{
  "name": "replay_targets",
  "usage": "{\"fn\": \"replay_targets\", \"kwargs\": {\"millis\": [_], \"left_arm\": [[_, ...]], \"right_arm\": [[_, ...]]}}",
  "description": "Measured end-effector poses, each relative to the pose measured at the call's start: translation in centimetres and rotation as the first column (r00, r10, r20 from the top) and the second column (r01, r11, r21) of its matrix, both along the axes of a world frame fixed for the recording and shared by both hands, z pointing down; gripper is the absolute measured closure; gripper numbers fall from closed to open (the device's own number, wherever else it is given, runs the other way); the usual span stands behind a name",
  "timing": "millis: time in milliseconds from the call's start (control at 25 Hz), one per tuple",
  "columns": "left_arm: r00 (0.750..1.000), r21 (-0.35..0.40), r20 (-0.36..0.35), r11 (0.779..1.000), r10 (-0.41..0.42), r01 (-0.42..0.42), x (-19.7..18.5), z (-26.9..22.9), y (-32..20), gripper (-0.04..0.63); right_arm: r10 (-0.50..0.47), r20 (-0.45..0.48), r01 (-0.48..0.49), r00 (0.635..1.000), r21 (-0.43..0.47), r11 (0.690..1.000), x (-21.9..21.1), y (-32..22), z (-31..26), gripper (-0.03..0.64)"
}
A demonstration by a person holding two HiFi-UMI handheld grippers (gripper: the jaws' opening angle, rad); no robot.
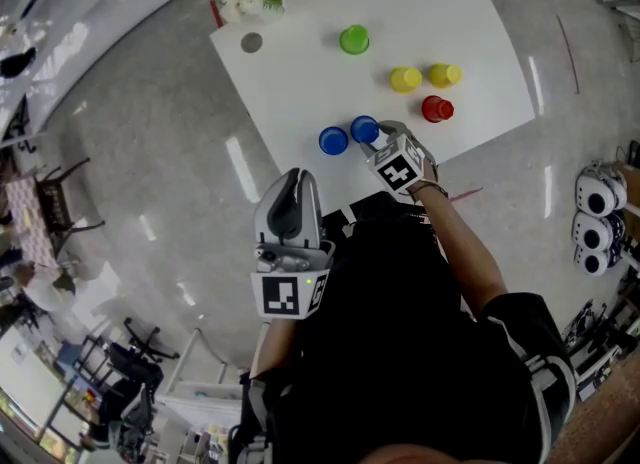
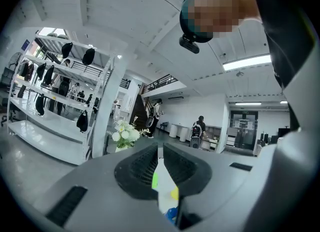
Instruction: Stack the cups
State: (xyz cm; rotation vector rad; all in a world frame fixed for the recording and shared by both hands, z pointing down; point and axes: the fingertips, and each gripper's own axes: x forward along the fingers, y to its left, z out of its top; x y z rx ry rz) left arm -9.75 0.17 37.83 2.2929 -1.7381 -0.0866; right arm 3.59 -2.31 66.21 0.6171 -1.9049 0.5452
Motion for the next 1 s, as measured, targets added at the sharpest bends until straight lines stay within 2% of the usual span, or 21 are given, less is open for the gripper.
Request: {"fn": "replay_targets", "kwargs": {"millis": [840, 1000], "left_arm": [[0.999, 0.014, -0.002, 0.999, -0.033, 0.033, -1.1, -0.1, 0.8, 0.545], [0.999, 0.017, -0.005, 0.999, -0.033, 0.033, -0.9, 0.0, 0.8, 0.545]], "right_arm": [[-0.046, 0.028, 0.045, 0.999, 0.014, 0.999, -3.1, -0.1, 0.5, 0.396], [-0.033, 0.058, 0.033, 0.998, 0.003, 0.999, -3.2, -0.1, 0.7, 0.370]]}}
